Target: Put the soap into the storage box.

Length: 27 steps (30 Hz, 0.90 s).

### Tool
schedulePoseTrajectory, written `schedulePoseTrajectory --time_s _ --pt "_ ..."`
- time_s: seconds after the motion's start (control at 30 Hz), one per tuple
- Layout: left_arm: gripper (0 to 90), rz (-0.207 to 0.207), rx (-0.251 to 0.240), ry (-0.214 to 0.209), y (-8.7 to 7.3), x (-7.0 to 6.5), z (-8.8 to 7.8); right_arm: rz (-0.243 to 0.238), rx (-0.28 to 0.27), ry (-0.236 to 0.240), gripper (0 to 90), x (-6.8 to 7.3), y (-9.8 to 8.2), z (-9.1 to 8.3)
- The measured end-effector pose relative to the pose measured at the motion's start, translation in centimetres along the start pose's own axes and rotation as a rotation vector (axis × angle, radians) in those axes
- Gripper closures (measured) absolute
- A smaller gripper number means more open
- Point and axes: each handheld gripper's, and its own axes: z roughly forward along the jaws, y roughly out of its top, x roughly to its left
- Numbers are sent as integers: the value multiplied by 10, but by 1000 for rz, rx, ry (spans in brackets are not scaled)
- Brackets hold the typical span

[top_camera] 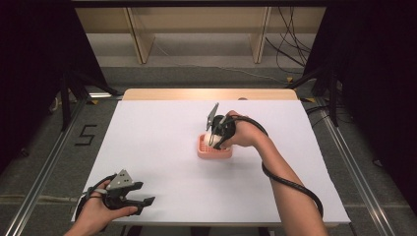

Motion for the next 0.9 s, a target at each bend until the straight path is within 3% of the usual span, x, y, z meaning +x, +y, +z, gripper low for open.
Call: schedulePoseTrajectory --time_s 0.03,0.07,0.5,0.53,0.8,0.9 --pt "300 -29 -9 -3 0 -2 1 0 -1 4 506 0 0 0" --pt "300 -30 -10 -4 0 -2 1 -5 -2 5 506 -1 0 1" --pt "300 -29 -10 -7 0 -1 1 2 -3 4 506 -4 2 3" --pt "300 -20 -5 18 0 -1 1 2 -3 1 506 -4 2 3" --pt "300 -5 -3 18 0 0 0 -2 2 -1 506 -6 4 5" --pt "300 -17 -4 18 0 0 0 3 -4 -1 506 -7 4 8"
